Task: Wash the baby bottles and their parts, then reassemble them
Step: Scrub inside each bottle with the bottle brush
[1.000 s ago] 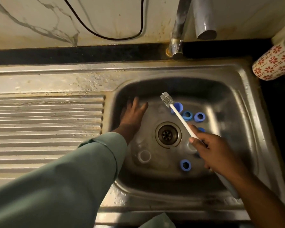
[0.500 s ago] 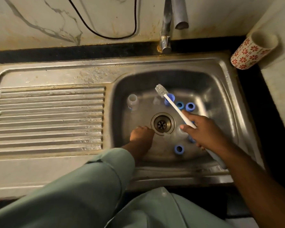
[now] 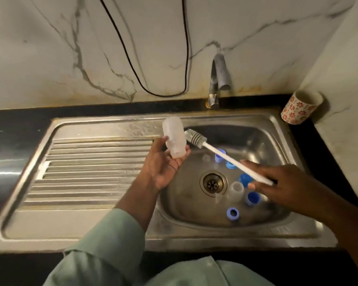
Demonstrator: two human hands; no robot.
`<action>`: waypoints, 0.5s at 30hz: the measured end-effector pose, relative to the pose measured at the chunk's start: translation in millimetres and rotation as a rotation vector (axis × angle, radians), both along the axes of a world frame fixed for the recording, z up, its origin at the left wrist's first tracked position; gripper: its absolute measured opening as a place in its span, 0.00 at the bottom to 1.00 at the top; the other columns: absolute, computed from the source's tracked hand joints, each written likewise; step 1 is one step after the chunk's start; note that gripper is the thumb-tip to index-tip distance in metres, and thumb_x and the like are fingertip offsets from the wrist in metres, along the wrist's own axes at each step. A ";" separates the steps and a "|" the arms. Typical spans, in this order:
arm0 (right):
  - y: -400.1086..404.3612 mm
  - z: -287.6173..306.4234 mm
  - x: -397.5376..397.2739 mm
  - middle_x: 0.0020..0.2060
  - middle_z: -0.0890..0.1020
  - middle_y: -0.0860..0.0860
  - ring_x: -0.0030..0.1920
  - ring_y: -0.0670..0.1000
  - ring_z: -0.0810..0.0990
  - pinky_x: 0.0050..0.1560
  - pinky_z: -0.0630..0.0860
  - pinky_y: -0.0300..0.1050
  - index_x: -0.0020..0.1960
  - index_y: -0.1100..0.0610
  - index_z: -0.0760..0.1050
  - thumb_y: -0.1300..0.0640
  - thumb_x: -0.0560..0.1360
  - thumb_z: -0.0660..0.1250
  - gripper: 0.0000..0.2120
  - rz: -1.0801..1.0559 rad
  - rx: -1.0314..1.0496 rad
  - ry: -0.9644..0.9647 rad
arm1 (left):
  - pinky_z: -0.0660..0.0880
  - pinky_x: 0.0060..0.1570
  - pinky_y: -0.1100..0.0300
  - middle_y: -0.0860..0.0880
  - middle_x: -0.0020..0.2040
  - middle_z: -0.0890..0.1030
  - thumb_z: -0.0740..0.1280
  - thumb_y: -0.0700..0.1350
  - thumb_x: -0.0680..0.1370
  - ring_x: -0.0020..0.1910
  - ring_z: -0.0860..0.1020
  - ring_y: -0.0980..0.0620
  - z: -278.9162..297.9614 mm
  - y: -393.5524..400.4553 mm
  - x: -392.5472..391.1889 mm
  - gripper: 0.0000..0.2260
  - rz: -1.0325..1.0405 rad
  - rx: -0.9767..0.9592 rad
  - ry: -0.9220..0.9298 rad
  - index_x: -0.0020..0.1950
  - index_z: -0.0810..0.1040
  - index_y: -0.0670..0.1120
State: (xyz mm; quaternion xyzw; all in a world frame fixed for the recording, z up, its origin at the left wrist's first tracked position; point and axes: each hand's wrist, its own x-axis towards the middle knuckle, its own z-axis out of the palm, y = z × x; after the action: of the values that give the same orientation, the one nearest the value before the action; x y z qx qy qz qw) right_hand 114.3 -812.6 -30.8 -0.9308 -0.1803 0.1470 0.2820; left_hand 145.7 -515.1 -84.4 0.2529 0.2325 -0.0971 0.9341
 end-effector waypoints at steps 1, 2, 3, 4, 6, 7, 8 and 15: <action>0.0 6.5 -1.7 0.28 0.78 0.41 0.31 0.42 0.77 0.34 0.71 0.37 0.64 0.28 0.63 0.45 0.73 0.69 0.25 0.024 -0.014 -0.004 | 0.82 0.54 0.47 0.36 0.58 0.79 0.70 0.46 0.72 0.47 0.84 0.41 7.8 -1.0 2.3 0.27 0.023 0.004 -0.016 0.68 0.71 0.38; 0.3 11.6 -2.9 0.28 0.78 0.41 0.31 0.42 0.77 0.34 0.72 0.36 0.65 0.28 0.61 0.45 0.74 0.68 0.25 0.042 -0.030 -0.014 | 0.83 0.51 0.47 0.36 0.63 0.77 0.70 0.45 0.72 0.51 0.83 0.41 12.7 -1.3 5.1 0.32 0.056 0.016 -0.024 0.74 0.67 0.40; 0.9 16.4 -2.4 0.29 0.79 0.43 0.30 0.43 0.77 0.34 0.72 0.37 0.65 0.28 0.60 0.45 0.74 0.68 0.26 0.061 -0.048 -0.044 | 0.83 0.49 0.47 0.36 0.67 0.74 0.71 0.44 0.72 0.55 0.82 0.40 16.8 -0.9 8.3 0.35 0.097 0.034 -0.033 0.77 0.63 0.45; 1.4 19.9 -0.5 0.29 0.78 0.45 0.29 0.44 0.76 0.33 0.72 0.37 0.66 0.29 0.58 0.46 0.75 0.67 0.26 0.081 -0.067 -0.088 | 0.83 0.48 0.46 0.36 0.68 0.73 0.71 0.43 0.73 0.59 0.80 0.38 19.9 -1.1 10.9 0.36 0.141 0.058 -0.046 0.78 0.60 0.51; 0.8 25.6 5.8 0.28 0.74 0.45 0.27 0.44 0.72 0.32 0.70 0.37 0.69 0.32 0.56 0.46 0.76 0.66 0.27 0.120 -0.116 -0.187 | 0.83 0.49 0.44 0.37 0.67 0.71 0.69 0.40 0.78 0.61 0.77 0.36 23.1 -3.3 14.1 0.32 0.226 0.119 -0.068 0.77 0.60 0.58; -0.1 28.0 9.1 0.29 0.74 0.45 0.27 0.43 0.72 0.32 0.70 0.36 0.70 0.33 0.55 0.45 0.77 0.64 0.27 0.129 -0.146 -0.217 | 0.83 0.48 0.44 0.37 0.66 0.71 0.68 0.40 0.79 0.61 0.77 0.35 23.6 -3.7 14.7 0.30 0.269 0.138 -0.068 0.76 0.61 0.59; -1.9 29.7 11.8 0.31 0.76 0.45 0.28 0.42 0.73 0.33 0.71 0.35 0.71 0.34 0.54 0.44 0.77 0.63 0.27 0.136 -0.180 -0.234 | 0.83 0.47 0.44 0.38 0.65 0.72 0.68 0.40 0.79 0.60 0.77 0.35 25.1 -3.1 14.7 0.28 0.314 0.138 -0.056 0.75 0.62 0.58; 10.0 24.2 19.9 0.37 0.78 0.41 0.33 0.42 0.75 0.33 0.68 0.30 0.73 0.37 0.54 0.40 0.77 0.61 0.28 0.227 -0.304 -0.352 | 0.82 0.42 0.48 0.39 0.62 0.74 0.70 0.39 0.77 0.55 0.81 0.38 25.7 -11.3 7.6 0.29 0.263 0.248 -0.039 0.72 0.62 0.55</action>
State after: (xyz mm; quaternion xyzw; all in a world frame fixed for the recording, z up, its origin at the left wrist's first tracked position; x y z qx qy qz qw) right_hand 134.1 -802.6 -6.5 -0.9476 -0.3057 0.0387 0.0849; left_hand 153.3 -526.4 -58.7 0.3354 0.2555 0.0601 0.9048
